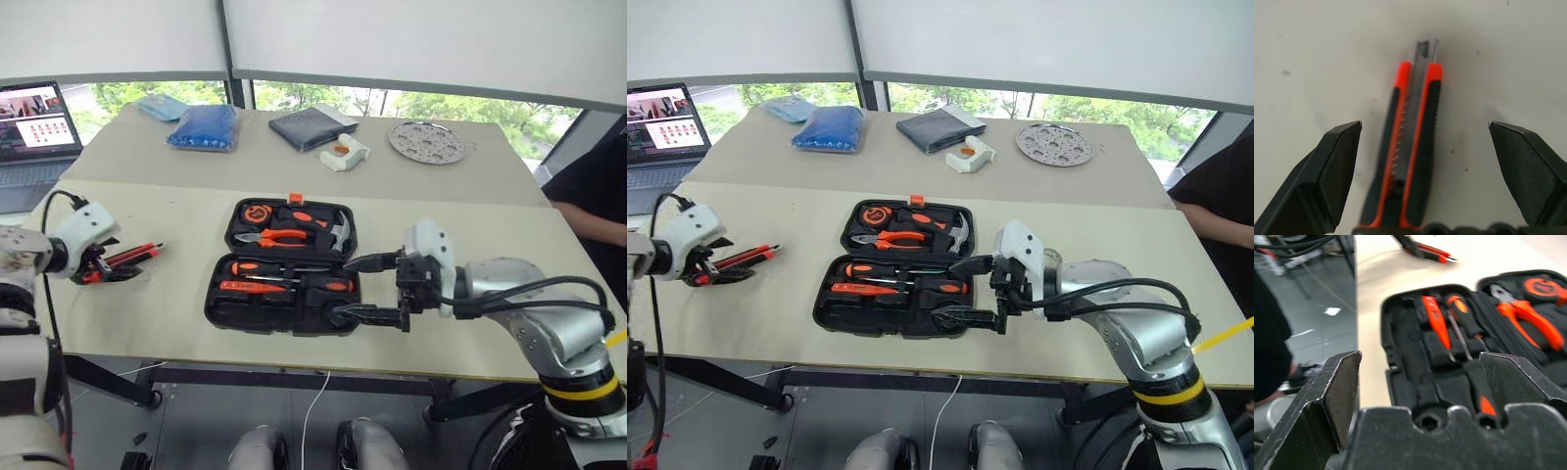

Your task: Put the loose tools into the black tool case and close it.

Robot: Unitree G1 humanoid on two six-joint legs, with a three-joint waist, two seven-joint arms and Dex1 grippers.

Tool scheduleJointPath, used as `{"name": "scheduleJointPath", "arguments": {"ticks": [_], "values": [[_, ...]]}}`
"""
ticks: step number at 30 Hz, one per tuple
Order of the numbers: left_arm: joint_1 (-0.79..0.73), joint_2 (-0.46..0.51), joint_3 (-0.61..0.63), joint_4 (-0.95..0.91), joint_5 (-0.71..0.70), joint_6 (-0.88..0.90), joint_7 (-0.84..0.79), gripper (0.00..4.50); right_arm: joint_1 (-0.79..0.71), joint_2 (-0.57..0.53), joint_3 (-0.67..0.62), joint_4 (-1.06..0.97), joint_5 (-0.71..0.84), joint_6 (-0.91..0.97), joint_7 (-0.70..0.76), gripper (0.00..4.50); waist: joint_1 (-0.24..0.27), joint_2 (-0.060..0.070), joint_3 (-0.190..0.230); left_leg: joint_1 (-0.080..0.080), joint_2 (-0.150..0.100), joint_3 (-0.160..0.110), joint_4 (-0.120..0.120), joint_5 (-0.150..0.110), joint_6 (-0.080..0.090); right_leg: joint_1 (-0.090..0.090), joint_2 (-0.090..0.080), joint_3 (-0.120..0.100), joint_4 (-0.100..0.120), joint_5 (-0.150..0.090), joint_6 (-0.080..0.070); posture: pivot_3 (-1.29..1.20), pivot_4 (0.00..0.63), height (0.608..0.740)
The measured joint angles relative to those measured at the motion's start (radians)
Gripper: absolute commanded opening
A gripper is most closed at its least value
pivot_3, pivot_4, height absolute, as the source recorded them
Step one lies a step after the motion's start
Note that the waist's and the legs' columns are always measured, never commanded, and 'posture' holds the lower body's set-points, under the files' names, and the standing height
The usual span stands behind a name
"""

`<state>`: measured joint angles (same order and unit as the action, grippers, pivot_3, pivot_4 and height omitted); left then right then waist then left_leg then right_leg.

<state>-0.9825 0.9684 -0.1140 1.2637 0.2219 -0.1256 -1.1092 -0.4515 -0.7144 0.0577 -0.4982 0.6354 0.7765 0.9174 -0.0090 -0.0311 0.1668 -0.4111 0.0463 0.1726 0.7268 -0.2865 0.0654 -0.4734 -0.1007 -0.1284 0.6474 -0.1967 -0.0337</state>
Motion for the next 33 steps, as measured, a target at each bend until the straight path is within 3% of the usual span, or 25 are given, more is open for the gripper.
{"name": "scheduleJointPath", "arguments": {"ticks": [4,7,10,17,20,26,30,33], "values": [[-0.041,-0.019,-0.023,0.041,0.038,0.035,0.036,4.46,0.037,-0.016,-0.040,-0.055,0.021,0.032,-0.039,4.50,-0.002,0.000,0.000,0.002,0.000,0.000,0.000,0.000,0.000,0.001,0.000,0.002,0.001,-0.001,0.001,0.00,0.150,0.718],[-0.049,-0.030,-0.030,0.049,0.054,0.064,0.051,3.73,0.046,-0.026,-0.061,-0.077,0.048,0.048,-0.057,4.50,-0.003,0.000,0.000,0.004,0.000,0.000,0.000,0.000,0.001,0.001,-0.002,0.003,0.002,-0.001,0.001,0.00,0.150,0.718],[-0.056,-0.034,-0.026,0.056,0.055,0.090,0.077,2.43,0.044,-0.032,-0.076,-0.089,0.058,0.063,-0.075,4.50,-0.005,0.000,0.000,0.005,0.001,0.000,0.001,-0.001,0.001,0.002,-0.006,0.003,0.003,0.001,0.001,0.00,0.150,0.718],[-0.072,-0.023,0.000,0.065,0.045,0.138,0.036,0.16,0.039,-0.036,-0.076,-0.089,0.076,0.065,-0.091,4.50,-0.003,0.000,0.000,0.003,0.001,0.000,0.001,-0.001,0.002,0.001,-0.002,0.002,0.003,0.001,0.000,0.00,0.150,0.718],[-0.081,-0.018,0.017,0.065,0.028,0.151,-0.016,0.12,0.035,-0.035,-0.071,-0.089,0.078,0.065,-0.090,4.50,-0.004,0.000,0.000,0.001,0.000,0.000,0.002,-0.001,0.003,0.001,-0.002,0.002,0.002,0.000,0.000,0.00,0.150,0.718],[-0.099,0.029,0.044,-0.059,-0.036,0.155,-0.276,0.12,0.022,-0.027,-0.046,-0.074,0.077,0.061,-0.075,4.50,-0.004,-0.003,0.001,-0.001,0.000,0.000,0.003,-0.001,0.003,-0.001,-0.002,0.002,0.001,0.000,0.001,0.00,0.150,0.718],[0.079,0.064,0.080,-0.382,-0.133,0.273,-0.408,0.12,0.011,-0.013,-0.022,-0.060,0.073,0.056,-0.070,4.50,-0.006,-0.002,0.001,0.000,0.000,0.000,0.003,-0.001,0.003,0.000,-0.004,0.003,0.002,0.000,0.001,0.00,0.150,0.718],[0.255,0.065,0.091,-0.604,-0.181,0.378,-0.416,0.12,0.006,-0.009,-0.013,-0.059,0.068,0.051,-0.068,4.50,-0.010,-0.002,0.001,0.000,0.000,0.000,0.003,-0.001,0.003,0.000,-0.004,0.003,0.002,0.000,0.001,0.00,0.150,0.718]]}}
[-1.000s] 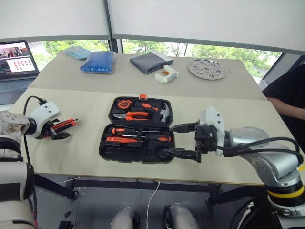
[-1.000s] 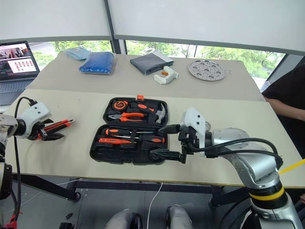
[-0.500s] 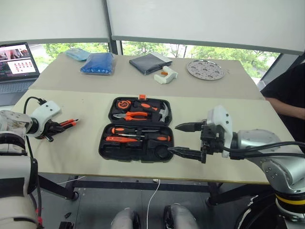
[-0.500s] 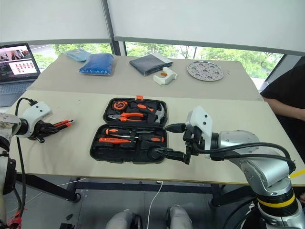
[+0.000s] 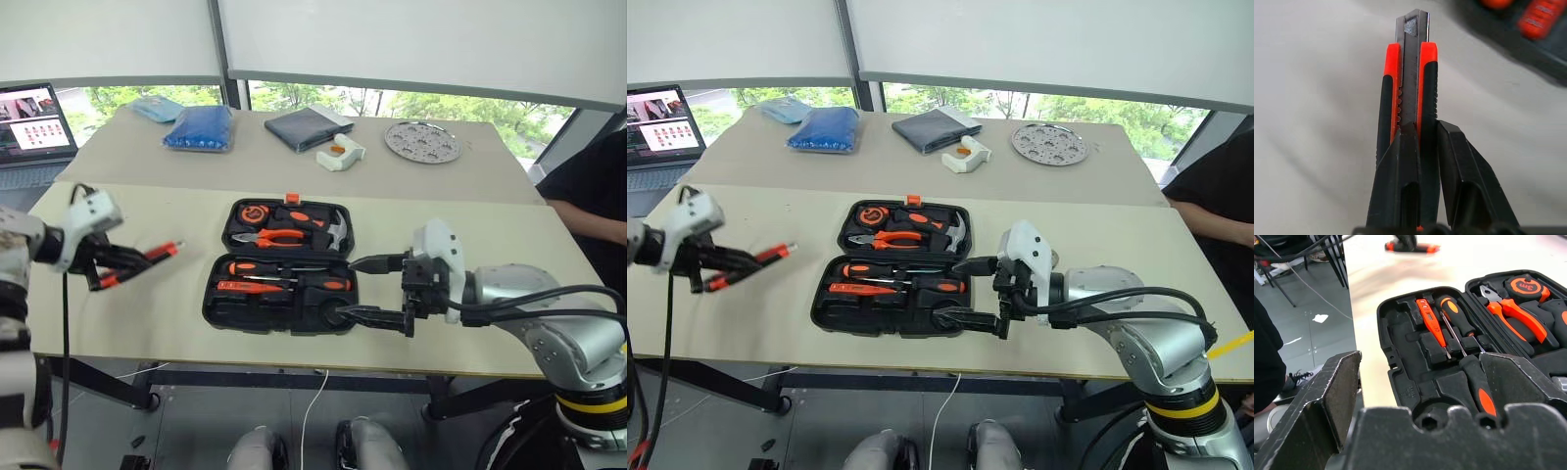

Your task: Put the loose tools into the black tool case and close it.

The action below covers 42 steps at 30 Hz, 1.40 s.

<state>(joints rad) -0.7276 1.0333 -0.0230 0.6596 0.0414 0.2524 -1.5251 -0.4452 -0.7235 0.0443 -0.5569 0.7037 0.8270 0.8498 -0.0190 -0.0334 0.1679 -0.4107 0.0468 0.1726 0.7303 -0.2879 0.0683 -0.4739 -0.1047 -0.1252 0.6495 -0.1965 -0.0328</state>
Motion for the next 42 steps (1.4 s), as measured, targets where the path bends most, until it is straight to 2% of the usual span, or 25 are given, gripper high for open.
{"name": "scheduleJointPath", "arguments": {"ticks": [3,6,8,12,17,18,23,29,33,34,35,36,40,41,42], "values": [[0.127,0.006,0.005,-0.151,-0.013,0.061,0.031,0.12,-0.003,0.005,0.015,0.001,-0.013,-0.007,0.002,4.50,0.003,0.000,0.000,0.000,0.000,0.000,0.000,0.000,0.000,0.000,0.001,0.000,0.000,-0.001,0.001,0.00,0.150,0.718],[0.173,0.006,0.007,-0.200,-0.023,0.065,0.072,0.12,-0.003,0.006,0.018,0.001,-0.014,-0.012,0.004,4.50,0.006,0.000,0.000,0.001,0.000,0.000,0.000,0.000,0.000,0.001,0.001,0.000,0.000,-0.001,0.001,0.00,0.150,0.718],[0.184,0.007,0.010,-0.215,-0.035,0.079,0.091,1.14,-0.003,0.006,0.019,0.001,-0.014,-0.013,0.007,4.50,0.008,0.000,0.000,0.001,0.000,0.000,0.000,0.000,0.000,0.001,0.000,0.000,0.000,-0.001,0.001,0.00,0.150,0.718],[0.189,0.017,0.011,-0.222,-0.065,0.102,0.083,2.53,-0.002,0.006,0.019,0.001,-0.015,-0.014,0.015,4.50,0.008,0.000,0.000,0.000,0.000,0.000,0.000,0.000,0.000,0.001,0.000,-0.001,0.000,-0.001,0.001,0.00,0.150,0.718],[0.127,0.090,0.019,-0.205,-0.105,0.073,0.007,4.26,0.001,0.006,0.021,0.001,-0.018,-0.021,0.024,4.50,0.007,0.000,0.000,0.000,0.000,0.000,0.000,0.000,0.000,0.001,0.001,-0.001,0.000,-0.001,0.001,0.00,0.150,0.718],[0.104,0.104,0.016,-0.188,-0.103,0.050,-0.006,4.43,0.001,0.006,0.021,0.001,-0.019,-0.022,0.024,4.50,0.007,0.000,0.000,0.001,0.000,0.000,0.000,0.000,0.000,0.001,0.001,-0.001,0.000,-0.001,0.001,0.00,0.150,0.718],[-0.004,0.120,-0.069,-0.025,-0.016,-0.121,-0.037,4.43,0.003,0.006,0.028,0.000,-0.028,-0.032,0.026,4.50,0.009,0.000,0.000,0.001,-0.001,0.001,0.000,0.000,0.000,0.001,0.001,-0.001,0.000,-0.001,0.001,0.00,0.150,0.718],[-0.088,0.055,-0.195,0.205,0.107,-0.255,-0.036,4.43,0.005,0.009,0.031,0.000,-0.034,-0.035,0.021,4.50,0.009,0.000,0.000,0.000,0.000,0.001,0.000,0.000,0.000,0.001,0.002,-0.001,0.000,-0.001,0.001,0.00,0.150,0.718],[-0.143,0.015,-0.229,0.300,0.160,-0.301,-0.027,4.43,0.013,0.010,0.030,-0.002,-0.033,-0.035,0.014,4.50,0.011,0.000,0.000,0.000,-0.001,0.001,0.000,0.000,0.000,0.001,0.002,-0.001,0.000,-0.001,0.001,0.00,0.150,0.718],[-0.152,0.011,-0.234,0.316,0.170,-0.309,-0.022,3.93,0.016,0.010,0.030,-0.002,-0.033,-0.035,0.012,4.50,0.010,0.000,0.000,0.001,-0.001,0.001,0.000,0.000,0.000,0.001,0.001,-0.001,0.000,-0.001,0.001,0.00,0.150,0.718],[-0.164,0.003,-0.236,0.340,0.183,-0.324,-0.006,3.81,0.020,0.010,0.030,-0.003,-0.033,-0.035,0.011,4.50,0.010,0.000,0.000,0.001,-0.001,0.001,0.000,0.000,0.000,0.001,0.001,-0.001,0.000,-0.001,0.001,0.00,0.150,0.718],[-0.170,-0.001,-0.237,0.352,0.192,-0.336,0.007,3.51,0.020,0.010,0.030,-0.003,-0.033,-0.035,0.008,4.50,0.010,0.001,-0.001,0.001,-0.001,0.001,0.000,0.000,0.000,0.001,0.001,-0.001,0.000,-0.001,0.001,0.00,0.150,0.718],[-0.193,-0.013,-0.229,0.410,0.195,-0.362,0.036,1.97,0.021,0.010,0.030,-0.006,-0.032,-0.035,-0.006,4.50,0.009,0.001,-0.001,0.001,-0.001,0.001,0.000,0.000,0.000,0.001,0.000,-0.001,0.001,-0.001,0.001,0.00,0.150,0.718],[-0.199,-0.015,-0.227,0.419,0.195,-0.363,0.040,1.78,0.021,0.010,0.030,-0.010,-0.031,-0.035,-0.009,4.50,0.009,0.001,-0.001,0.001,-0.001,0.001,0.000,0.000,0.001,0.001,0.000,-0.001,0.001,-0.001,0.001,0.00,0.150,0.718],[-0.203,-0.016,-0.218,0.424,0.190,-0.362,0.038,1.77,0.025,0.010,0.028,-0.016,-0.030,-0.035,-0.011,4.50,0.009,0.001,-0.001,0.001,-0.001,0.001,0.000,0.000,0.001,0.001,0.000,-0.001,0.001,-0.001,0.001,0.00,0.150,0.718]]}}
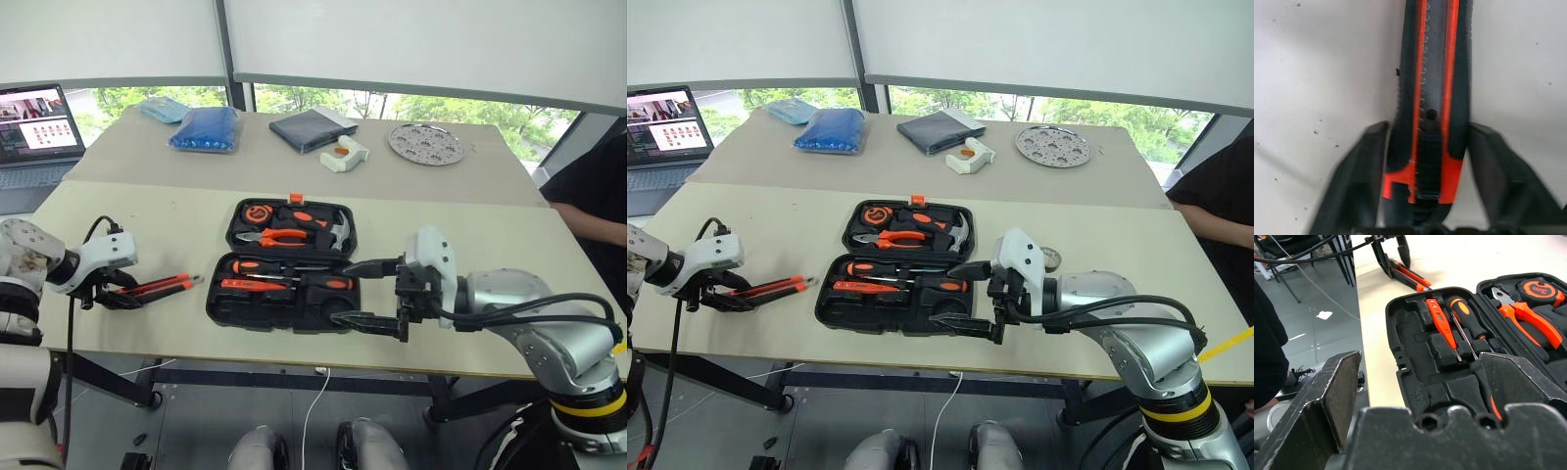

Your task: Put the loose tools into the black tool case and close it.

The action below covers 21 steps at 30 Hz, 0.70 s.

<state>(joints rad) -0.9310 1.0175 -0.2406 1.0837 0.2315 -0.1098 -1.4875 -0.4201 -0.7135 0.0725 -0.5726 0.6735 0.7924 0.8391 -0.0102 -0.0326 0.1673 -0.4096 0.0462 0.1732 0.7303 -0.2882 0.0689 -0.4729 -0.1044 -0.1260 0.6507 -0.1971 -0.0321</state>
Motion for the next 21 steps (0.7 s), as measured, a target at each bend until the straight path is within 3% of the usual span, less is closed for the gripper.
{"name": "scheduleJointPath", "arguments": {"ticks": [4,8,10,15,21], "values": [[-0.010,0.008,0.058,-0.070,-0.110,0.020,-0.067,1.77,0.022,-0.016,-0.006,-0.015,0.009,0.002,-0.001,4.50,0.003,-0.001,0.001,-0.004,0.000,-0.003,0.002,0.000,0.000,-0.001,-0.001,-0.001,-0.001,0.000,0.000,0.00,0.150,0.718],[0.029,0.097,0.038,-0.426,-0.386,0.167,-0.115,1.77,0.043,-0.037,-0.011,-0.037,0.018,0.003,0.010,4.50,-0.001,-0.001,0.001,-0.005,-0.001,-0.004,0.003,-0.001,0.001,-0.001,-0.002,0.001,-0.002,0.002,-0.003,0.00,0.150,0.718],[0.046,0.090,0.028,-0.597,-0.478,0.232,-0.121,1.77,0.045,-0.045,-0.013,-0.036,0.017,0.004,0.010,4.50,0.001,0.000,0.000,-0.003,-0.002,-0.004,0.003,-0.001,0.002,0.001,-0.003,0.001,-0.001,0.000,0.000,0.00,0.150,0.718],[0.106,-0.035,-0.058,-0.840,-0.506,0.305,-0.123,1.77,0.039,-0.045,-0.013,-0.036,0.017,0.004,0.004,4.50,0.004,0.000,0.000,-0.002,-0.002,-0.003,0.004,-0.001,0.002,0.002,0.000,0.000,-0.001,-0.002,0.005,0.00,0.150,0.718],[0.069,-0.139,-0.185,-0.819,-0.362,0.292,-0.124,1.77,0.064,-0.045,-0.020,-0.058,0.019,0.011,-0.020,4.50,0.002,0.000,0.000,-0.001,-0.002,-0.002,0.004,0.000,0.001,0.002,0.003,0.001,0.000,-0.002,0.005,0.00,0.150,0.718]]}}
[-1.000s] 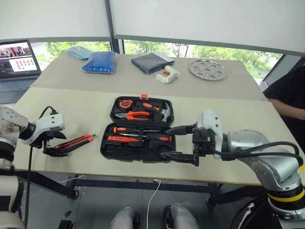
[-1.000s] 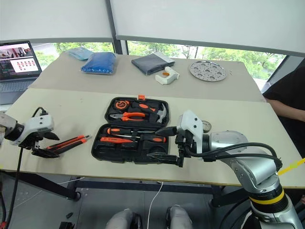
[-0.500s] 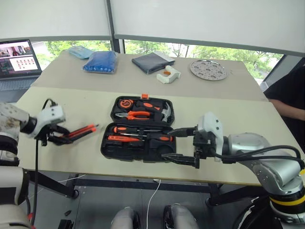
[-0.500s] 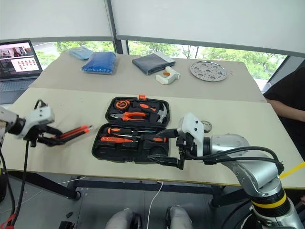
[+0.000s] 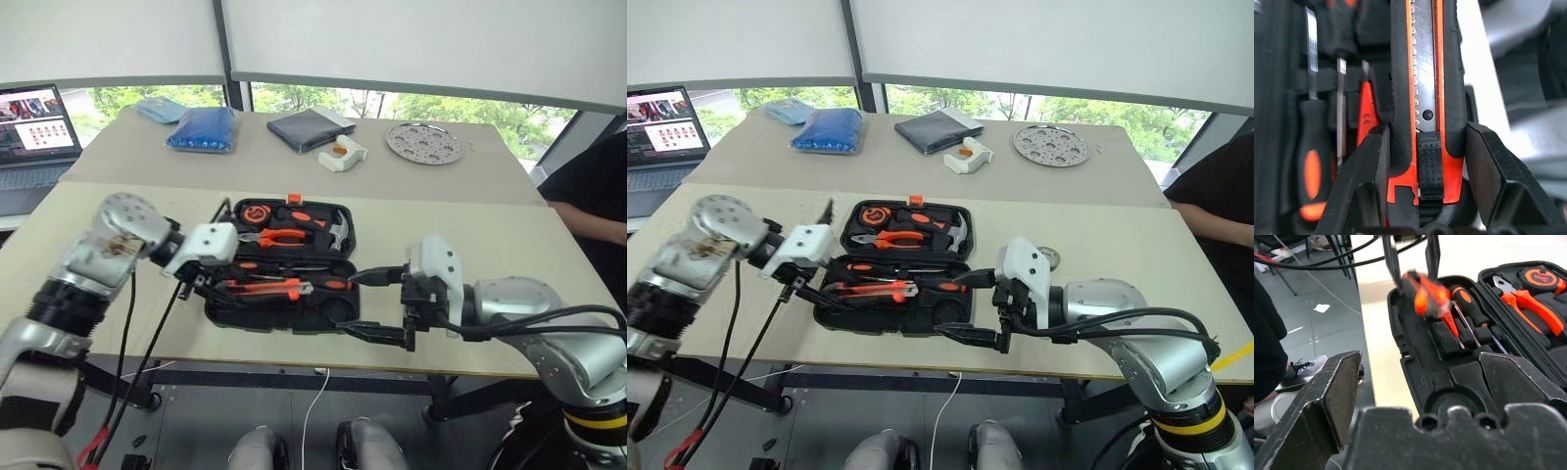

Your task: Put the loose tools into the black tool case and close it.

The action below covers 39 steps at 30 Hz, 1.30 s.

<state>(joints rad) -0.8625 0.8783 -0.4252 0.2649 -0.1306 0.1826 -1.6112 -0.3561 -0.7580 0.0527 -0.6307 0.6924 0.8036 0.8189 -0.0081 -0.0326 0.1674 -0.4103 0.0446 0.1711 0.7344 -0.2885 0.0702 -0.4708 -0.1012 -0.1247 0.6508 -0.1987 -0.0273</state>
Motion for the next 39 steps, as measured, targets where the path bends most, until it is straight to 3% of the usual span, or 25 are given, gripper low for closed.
{"name": "scheduleJointPath", "arguments": {"ticks": [6,16,21,23,25,28,29,34,37,39], "values": [[-0.037,-0.051,-0.046,0.064,0.024,0.010,0.000,1.77,0.020,0.013,-0.003,-0.019,0.002,0.004,-0.038,4.50,0.001,0.000,0.000,0.000,0.000,0.000,0.000,0.000,0.000,0.000,0.000,0.001,-0.001,0.000,0.000,0.00,0.150,0.718],[-0.052,0.015,-0.156,0.053,-0.018,0.037,-0.001,1.77,0.043,0.022,-0.003,-0.029,0.000,0.004,-0.068,4.50,0.003,0.000,0.000,0.002,0.000,0.000,0.000,0.000,0.000,0.002,-0.001,0.001,0.000,0.000,0.000,0.00,0.150,0.718],[-0.055,0.003,-0.165,0.077,0.000,0.008,0.000,1.77,0.043,0.034,-0.003,-0.029,-0.001,0.004,-0.076,4.50,0.009,0.000,0.000,0.003,0.000,-0.001,0.000,-0.001,0.001,0.003,-0.001,0.001,0.000,0.000,0.000,0.00,0.150,0.718],[-0.055,0.002,-0.165,0.077,-0.001,0.008,-0.001,2.76,0.042,0.035,-0.003,-0.028,-0.002,0.003,-0.077,4.50,0.010,0.001,0.000,0.004,0.000,-0.001,0.000,-0.001,0.001,0.003,-0.001,0.001,0.000,0.000,0.000,0.00,0.150,0.718],[-0.055,0.003,-0.164,0.078,-0.001,0.009,0.001,3.29,0.041,0.035,-0.003,-0.028,-0.004,0.003,-0.077,4.50,0.010,0.001,0.000,0.004,0.000,-0.001,0.000,-0.001,0.001,0.003,-0.001,0.001,-0.001,0.000,0.000,0.00,0.150,0.718],[-0.057,0.008,-0.146,0.075,-0.017,0.010,0.008,4.44,0.037,0.035,-0.002,-0.027,-0.005,0.003,-0.076,4.50,0.007,0.001,0.000,0.004,0.000,-0.001,0.000,-0.001,0.001,0.003,-0.001,0.001,-0.001,0.000,0.000,0.00,0.150,0.718],[-0.058,0.017,-0.146,0.068,-0.031,0.019,0.006,4.48,0.035,0.035,-0.002,-0.026,-0.005,0.003,-0.075,4.50,0.006,0.001,0.000,0.003,0.000,-0.001,0.000,-0.001,0.001,0.003,-0.001,0.001,-0.001,0.000,0.000,0.00,0.150,0.718],[-0.058,0.023,-0.066,0.042,-0.134,0.106,0.002,4.48,0.032,0.035,-0.001,-0.025,-0.005,0.003,-0.069,4.50,0.008,0.001,0.000,0.002,0.000,-0.001,0.000,-0.001,0.001,0.003,-0.001,0.001,-0.001,0.000,0.000,0.00,0.150,0.718],[-0.051,0.012,-0.010,0.026,-0.149,0.122,0.003,3.80,0.032,0.035,-0.001,-0.024,-0.006,0.003,-0.064,4.50,0.011,0.001,0.000,0.003,0.000,-0.001,0.000,-0.001,0.001,0.004,-0.001,0.001,-0.002,0.000,0.000,0.00,0.150,0.718],[-0.024,-0.005,0.013,0.025,-0.145,0.113,0.008,3.06,0.032,0.035,-0.001,-0.024,-0.006,0.003,-0.062,4.50,0.012,0.001,0.000,0.004,0.000,-0.001,0.000,-0.001,0.001,0.004,-0.001,0.001,-0.002,0.000,0.000,0.00,0.150,0.718]]}}
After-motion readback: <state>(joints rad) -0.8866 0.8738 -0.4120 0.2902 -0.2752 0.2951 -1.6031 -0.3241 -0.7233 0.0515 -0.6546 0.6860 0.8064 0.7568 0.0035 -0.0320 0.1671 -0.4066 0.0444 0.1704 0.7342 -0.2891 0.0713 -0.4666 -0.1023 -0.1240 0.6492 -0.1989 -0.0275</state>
